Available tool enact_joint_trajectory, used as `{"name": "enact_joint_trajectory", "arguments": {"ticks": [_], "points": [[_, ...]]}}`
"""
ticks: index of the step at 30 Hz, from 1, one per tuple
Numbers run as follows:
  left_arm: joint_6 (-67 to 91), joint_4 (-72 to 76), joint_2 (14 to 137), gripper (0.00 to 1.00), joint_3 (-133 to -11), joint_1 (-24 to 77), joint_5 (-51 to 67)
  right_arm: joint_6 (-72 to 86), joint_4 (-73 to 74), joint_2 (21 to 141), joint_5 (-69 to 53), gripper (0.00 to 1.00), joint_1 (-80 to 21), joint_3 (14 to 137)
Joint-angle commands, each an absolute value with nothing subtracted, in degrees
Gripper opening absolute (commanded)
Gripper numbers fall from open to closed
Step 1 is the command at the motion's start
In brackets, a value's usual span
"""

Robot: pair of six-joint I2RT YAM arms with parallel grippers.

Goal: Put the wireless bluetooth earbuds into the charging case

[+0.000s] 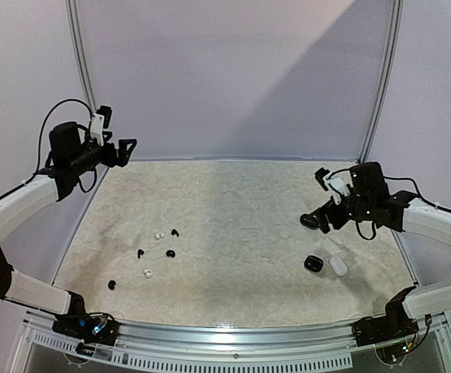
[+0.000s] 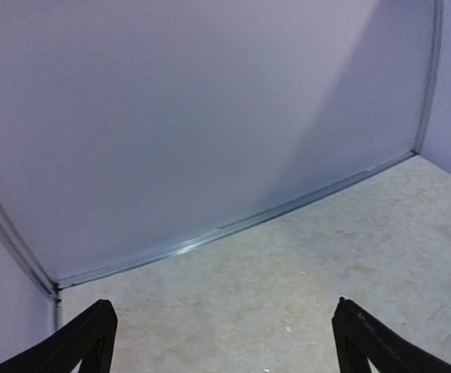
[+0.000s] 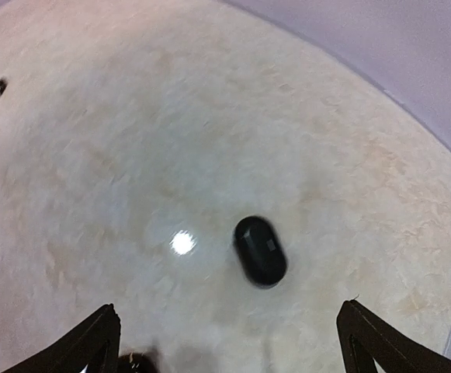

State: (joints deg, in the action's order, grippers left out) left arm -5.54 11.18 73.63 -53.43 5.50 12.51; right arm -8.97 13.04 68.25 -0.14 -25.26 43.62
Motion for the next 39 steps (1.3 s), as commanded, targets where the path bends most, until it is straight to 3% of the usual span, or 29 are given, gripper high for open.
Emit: {"name": "enact_joint_trajectory", "arguments": {"ticks": [1,6,12,18,21,32,35,39], "points": [[0.9,-7.1,74.2,0.99,-54.6,7.4,32.2,-18.4,28.4,70.1,-2.5,0.99,-30.2,46.2],[3.4,-8.4,71.8,0.99,-51.7,9.1,37.9,-18.6,33.8,75.1,-3.3,0.98,-32.6,46.2],[0.8,-9.9,70.3,0.99,-49.9,9.6,34.8,-15.7,33.9,80.3,-0.4,0.92,-38.3,44.7],[0.1,-9.8,69.7,0.99,-49.9,10.2,34.7,-14.1,34.6,89.0,4.0,0.90,-38.3,47.5],[-0.5,-10.6,69.4,0.99,-49.7,10.6,33.6,-14.2,36.7,93.0,4.3,0.85,-38.3,48.9],[-2.6,-11.0,68.8,0.99,-49.0,11.3,33.5,-17.3,42.3,91.8,3.5,0.76,-38.3,49.2],[-2.9,-10.7,68.9,0.99,-49.0,11.3,33.7,-18.3,42.1,90.7,2.5,0.70,-38.3,48.8],[-2.9,-10.3,69.0,0.99,-49.2,11.3,33.8,-17.6,40.3,91.2,2.0,0.52,-38.3,49.3]]}}
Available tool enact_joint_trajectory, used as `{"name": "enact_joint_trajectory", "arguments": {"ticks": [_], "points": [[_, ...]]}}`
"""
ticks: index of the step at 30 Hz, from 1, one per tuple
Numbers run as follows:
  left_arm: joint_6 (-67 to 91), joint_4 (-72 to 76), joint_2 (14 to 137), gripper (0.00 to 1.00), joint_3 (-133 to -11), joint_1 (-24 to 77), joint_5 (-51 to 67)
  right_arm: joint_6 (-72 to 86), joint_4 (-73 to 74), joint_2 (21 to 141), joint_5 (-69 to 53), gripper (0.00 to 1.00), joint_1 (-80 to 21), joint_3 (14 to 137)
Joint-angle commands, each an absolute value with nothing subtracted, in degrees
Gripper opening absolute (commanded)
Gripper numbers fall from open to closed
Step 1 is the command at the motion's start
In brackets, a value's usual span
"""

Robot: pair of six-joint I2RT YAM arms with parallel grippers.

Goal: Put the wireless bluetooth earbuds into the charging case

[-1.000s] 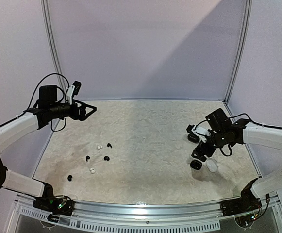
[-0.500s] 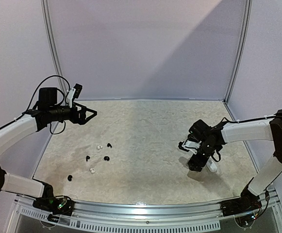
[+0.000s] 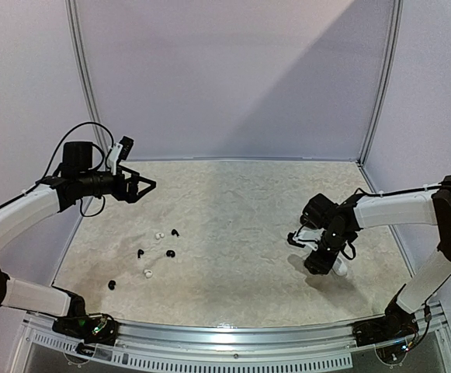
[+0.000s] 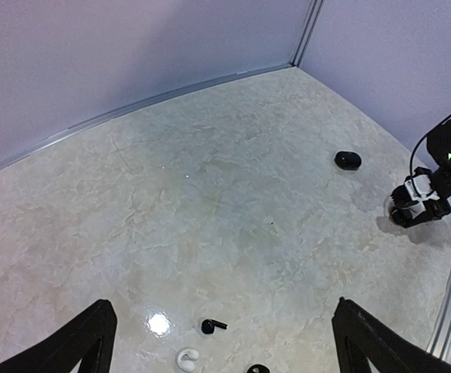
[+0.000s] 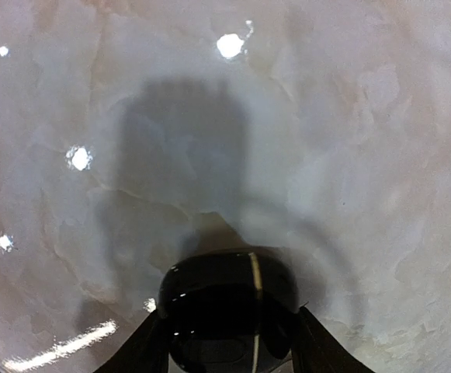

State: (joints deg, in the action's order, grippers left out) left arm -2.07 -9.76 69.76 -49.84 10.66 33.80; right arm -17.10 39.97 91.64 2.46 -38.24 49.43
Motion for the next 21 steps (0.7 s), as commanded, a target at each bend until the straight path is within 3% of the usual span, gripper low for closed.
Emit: {"name": "enact_joint_trajectory", "arguments": {"ticks": [1,8,12,16,21], "points": [[-2.8,-10.4,69.0,0.99,-49.3,11.3,33.8,-17.4,39.9,91.5,2.1,0.48,-38.3,49.4],[2.3,-10.5,69.0,0.98,-51.0,11.3,33.9,-16.6,34.9,87.3,5.7,0.33,-38.4,50.5],[8.8,-9.6,69.2,0.86,-53.2,11.4,36.5,-17.6,24.8,79.9,8.4,0.30,-41.7,53.4],[15.5,-9.9,69.4,0.73,-54.9,11.8,39.2,-22.6,3.7,75.6,9.3,0.28,-48.4,55.1],[11.5,-13.8,69.6,0.66,-60.0,15.5,42.7,-31.5,-9.4,84.8,12.2,0.25,-56.0,66.1]]}}
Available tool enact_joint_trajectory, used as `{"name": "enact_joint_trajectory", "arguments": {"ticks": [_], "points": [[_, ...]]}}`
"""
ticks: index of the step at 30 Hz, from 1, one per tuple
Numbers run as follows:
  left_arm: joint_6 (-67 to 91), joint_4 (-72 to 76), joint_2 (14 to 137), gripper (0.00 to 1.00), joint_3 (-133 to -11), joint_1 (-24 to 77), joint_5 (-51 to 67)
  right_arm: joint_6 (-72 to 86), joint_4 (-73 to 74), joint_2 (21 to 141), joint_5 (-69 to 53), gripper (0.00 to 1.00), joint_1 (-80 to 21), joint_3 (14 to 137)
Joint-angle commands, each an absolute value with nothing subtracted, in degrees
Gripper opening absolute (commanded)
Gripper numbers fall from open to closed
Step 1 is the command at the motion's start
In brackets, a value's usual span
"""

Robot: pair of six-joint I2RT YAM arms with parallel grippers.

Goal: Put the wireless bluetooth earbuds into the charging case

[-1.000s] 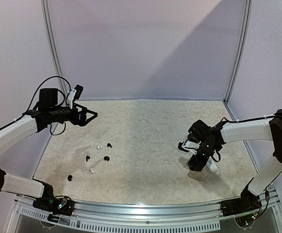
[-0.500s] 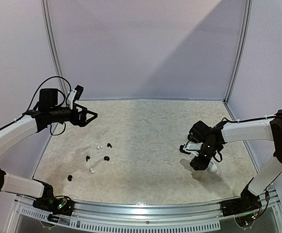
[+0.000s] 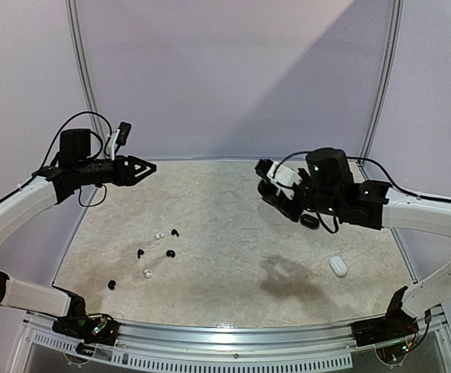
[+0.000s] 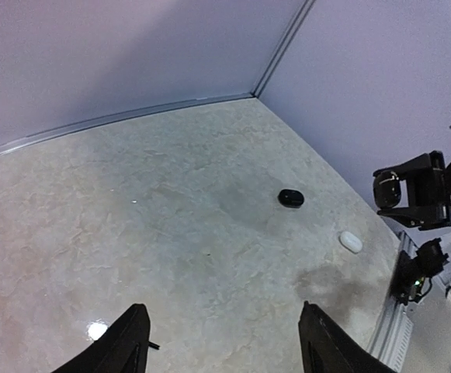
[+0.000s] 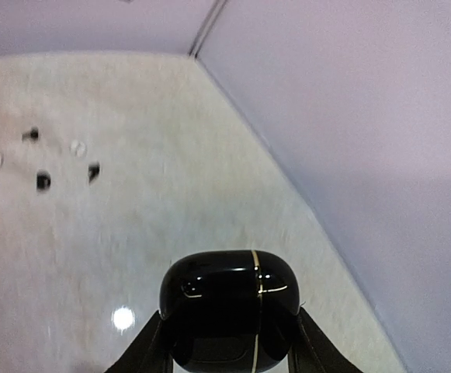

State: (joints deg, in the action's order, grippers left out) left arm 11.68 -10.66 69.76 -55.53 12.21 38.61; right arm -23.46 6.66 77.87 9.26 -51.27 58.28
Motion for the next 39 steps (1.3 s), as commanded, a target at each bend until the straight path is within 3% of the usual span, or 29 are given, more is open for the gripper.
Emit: {"name": "enact_joint_trajectory", "arguments": {"ticks": [1,6,11,13,21,24,30,32,34,37,39], "points": [[10.0,-15.4,69.7,0.65,-61.1,16.6,43.0,-33.6,-9.7,87.0,12.4,0.25,-57.3,69.4],[3.2,-25.3,70.3,0.64,-66.8,21.3,43.7,-41.8,-12.4,98.3,11.2,0.24,-61.9,80.5],[2.4,-29.2,69.7,0.78,-68.7,22.2,44.2,-42.6,-12.7,104.4,10.0,0.22,-63.7,87.0],[2.8,-28.6,69.8,0.80,-68.6,22.7,42.9,-42.6,-12.4,105.7,9.3,0.23,-64.2,88.8],[2.9,-27.2,70.9,0.70,-69.3,25.6,39.5,-41.1,-11.4,110.6,9.4,0.22,-66.0,94.1],[3.1,-27.1,71.2,0.57,-69.5,25.6,38.4,-41.0,-12.1,111.1,9.5,0.21,-66.8,94.4],[3.8,-26.3,70.8,0.03,-69.6,25.5,37.8,-41.7,-10.9,111.5,9.2,0.21,-67.6,94.7],[3.8,-26.4,70.4,0.00,-69.3,25.5,38.1,-41.2,-10.7,111.3,9.8,0.22,-67.6,94.5],[3.4,-26.3,69.8,0.00,-68.8,25.3,39.6,-39.6,-10.8,110.8,11.1,0.38,-67.7,94.1],[1.3,-26.4,69.2,0.00,-68.4,24.9,43.5,-35.8,-8.4,108.8,13.1,0.82,-67.5,93.8],[-0.5,-26.2,68.5,0.00,-68.3,24.7,45.6,-32.1,-5.4,106.0,9.8,0.98,-67.4,92.0]]}}
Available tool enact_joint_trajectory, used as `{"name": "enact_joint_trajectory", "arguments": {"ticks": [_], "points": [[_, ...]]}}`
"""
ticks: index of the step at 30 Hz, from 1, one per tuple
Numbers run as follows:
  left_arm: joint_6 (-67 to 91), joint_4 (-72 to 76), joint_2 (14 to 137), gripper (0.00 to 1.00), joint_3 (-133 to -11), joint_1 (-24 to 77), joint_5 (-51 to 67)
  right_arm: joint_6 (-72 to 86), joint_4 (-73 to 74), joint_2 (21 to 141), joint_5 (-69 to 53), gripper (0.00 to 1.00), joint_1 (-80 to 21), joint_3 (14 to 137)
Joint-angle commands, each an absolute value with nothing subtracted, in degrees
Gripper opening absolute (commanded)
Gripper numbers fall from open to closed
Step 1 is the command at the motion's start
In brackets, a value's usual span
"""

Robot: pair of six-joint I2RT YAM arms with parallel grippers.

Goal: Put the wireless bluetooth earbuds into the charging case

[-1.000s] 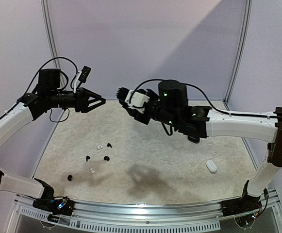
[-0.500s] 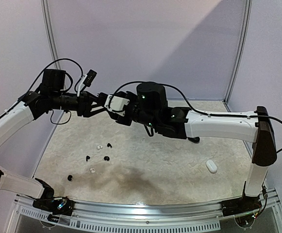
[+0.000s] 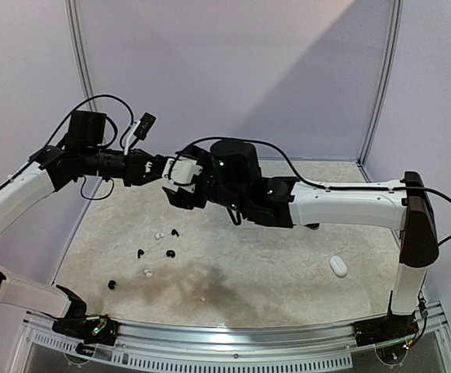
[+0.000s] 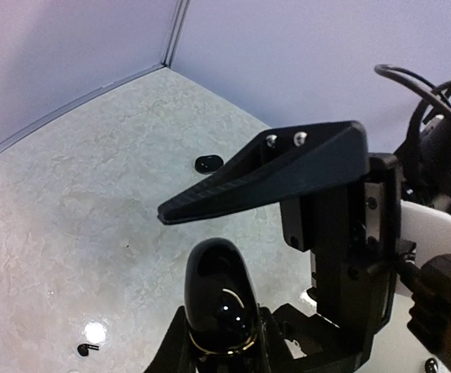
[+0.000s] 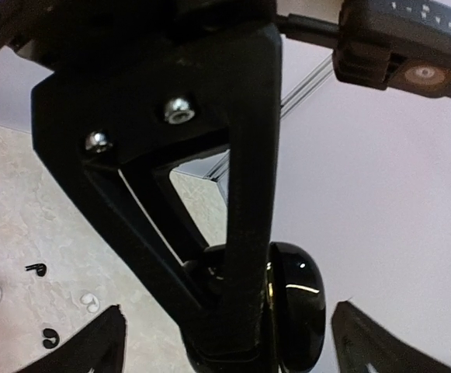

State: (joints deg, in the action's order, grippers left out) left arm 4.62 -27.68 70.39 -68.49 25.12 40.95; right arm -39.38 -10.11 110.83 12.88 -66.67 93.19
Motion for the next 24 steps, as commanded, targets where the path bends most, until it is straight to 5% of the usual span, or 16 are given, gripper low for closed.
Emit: {"name": "enact_joint_trajectory", "arguments": {"ticks": [1,9,18,24], "points": [[-1.9,-25.9,68.2,0.00,-68.1,24.6,46.8,-30.8,-3.9,104.2,6.6,0.99,-67.1,90.8],[-8.7,-20.1,66.4,0.00,-65.6,24.3,55.9,-6.1,-2.8,92.0,-20.3,0.98,-60.1,82.9],[-7.4,-15.8,66.2,0.00,-64.6,25.0,60.1,-0.3,-0.3,97.9,-24.9,0.61,-60.1,89.2],[-7.5,-15.9,65.8,0.00,-63.9,25.2,60.4,1.5,-1.0,99.4,-24.6,0.53,-60.1,90.5]]}}
